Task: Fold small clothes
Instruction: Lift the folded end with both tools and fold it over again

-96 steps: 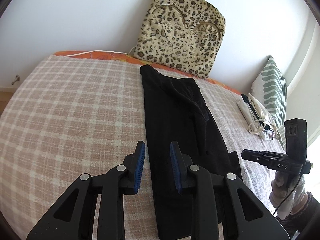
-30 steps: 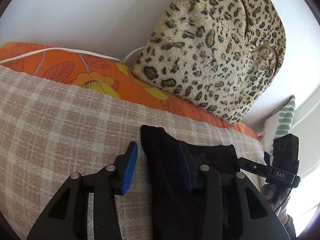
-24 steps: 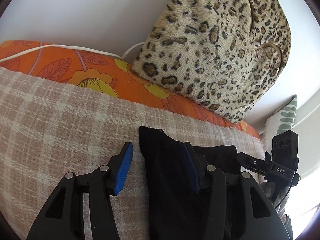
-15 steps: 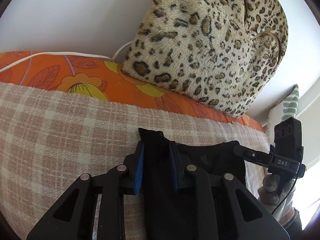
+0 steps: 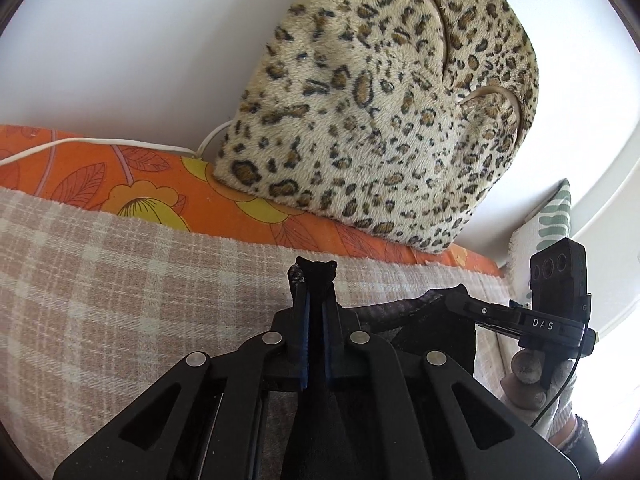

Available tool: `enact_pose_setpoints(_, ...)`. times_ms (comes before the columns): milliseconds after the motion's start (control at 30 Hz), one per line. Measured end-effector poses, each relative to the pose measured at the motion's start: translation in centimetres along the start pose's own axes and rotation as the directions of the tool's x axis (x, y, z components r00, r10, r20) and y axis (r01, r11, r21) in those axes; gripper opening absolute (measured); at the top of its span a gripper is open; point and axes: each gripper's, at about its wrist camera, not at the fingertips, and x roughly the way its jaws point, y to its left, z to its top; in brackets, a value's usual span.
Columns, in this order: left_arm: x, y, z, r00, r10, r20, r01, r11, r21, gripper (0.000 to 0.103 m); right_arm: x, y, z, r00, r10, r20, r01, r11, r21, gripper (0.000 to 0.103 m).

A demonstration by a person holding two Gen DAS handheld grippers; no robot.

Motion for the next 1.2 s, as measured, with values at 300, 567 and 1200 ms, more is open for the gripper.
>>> enact_pose_setpoints(300, -4.1, -3.1, -0.3, 0.999, -0.028, 0.030, 0.027, 0.998, 0.050, 0.002, -4.2, 4.4, -0.7, 0.998, 0.051, 0.031, -0.049, 0.997, -0.067, 0.007)
enact_pose_setpoints(567, -9.7, -6.4, -1.7, 0.996, -0.062, 0.068, 0.056, 0.995, 0.083, 0.002, -9.4, 9.3, -3.0, 0.996, 0.065, 0.056, -0.055, 0.984, -0.168, 0.007)
enact_pose_setpoints(1200, -19.5, -9.8, -13.3, 0.991, -0.123, 0.044, 0.116, 0.984, 0.135, 0.002, -17.8, 11.9, -15.5, 0.997, 0.059, 0.039, -0.049, 0.971, -0.232, 0.007)
